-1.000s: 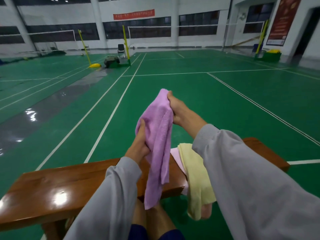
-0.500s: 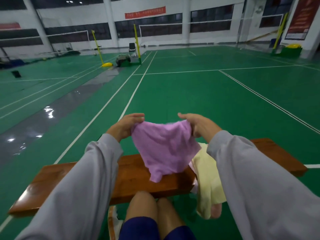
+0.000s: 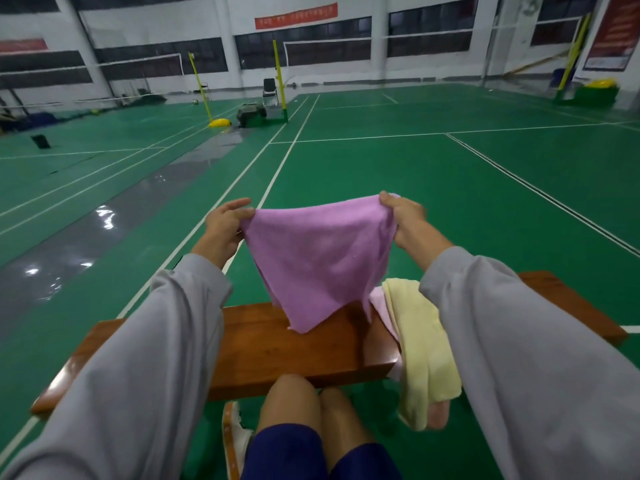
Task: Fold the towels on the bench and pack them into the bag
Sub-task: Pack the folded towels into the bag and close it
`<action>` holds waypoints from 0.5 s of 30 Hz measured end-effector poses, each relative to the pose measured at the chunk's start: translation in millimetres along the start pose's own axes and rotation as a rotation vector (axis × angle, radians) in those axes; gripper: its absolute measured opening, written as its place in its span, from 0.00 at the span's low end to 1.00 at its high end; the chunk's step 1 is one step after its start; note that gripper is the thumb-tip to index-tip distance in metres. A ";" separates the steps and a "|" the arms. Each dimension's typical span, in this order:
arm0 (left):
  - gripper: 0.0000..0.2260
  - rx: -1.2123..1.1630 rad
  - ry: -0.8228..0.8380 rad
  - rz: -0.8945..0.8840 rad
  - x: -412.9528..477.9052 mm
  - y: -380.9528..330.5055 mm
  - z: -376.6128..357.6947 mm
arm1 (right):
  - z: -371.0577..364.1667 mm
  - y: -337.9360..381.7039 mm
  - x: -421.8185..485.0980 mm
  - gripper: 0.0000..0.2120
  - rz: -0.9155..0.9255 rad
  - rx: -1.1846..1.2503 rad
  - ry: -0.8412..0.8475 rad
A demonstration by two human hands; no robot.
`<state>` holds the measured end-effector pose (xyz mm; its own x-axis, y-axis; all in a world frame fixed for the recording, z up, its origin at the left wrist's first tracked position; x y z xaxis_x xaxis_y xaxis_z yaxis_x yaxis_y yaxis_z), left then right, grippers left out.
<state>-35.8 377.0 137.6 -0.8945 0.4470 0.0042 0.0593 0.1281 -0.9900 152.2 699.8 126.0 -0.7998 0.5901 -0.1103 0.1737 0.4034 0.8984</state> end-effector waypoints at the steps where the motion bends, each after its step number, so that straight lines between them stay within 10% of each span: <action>1: 0.16 0.034 0.007 0.003 0.2 1.5 2.3 | 2.1 1.2 -0.6 0.09 0.021 -0.080 -0.035; 8: 0.15 0.836 0.249 -0.129 6.4 -26.1 -13.3 | -2.2 21.3 15.3 0.10 0.102 -0.124 -0.036; 15: 0.06 1.480 0.206 -0.316 16.1 -36.1 -23.8 | 11.2 17.9 12.1 0.12 0.146 -0.838 -0.090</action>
<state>-41.8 400.7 176.8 -0.7024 0.6996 0.1314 -0.7104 -0.6772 -0.1918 152.1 722.0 136.0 -0.7479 0.6632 0.0297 -0.2388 -0.3104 0.9201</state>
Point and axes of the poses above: each hand's wrist, its own x-axis towards the middle knuckle, its own z-axis out of the back of the hand, y = z × x, the point moved 6 cm from there along x, towards the middle knuckle, and after that the axes turned 13 degrees about y, right-handed, at the moved point
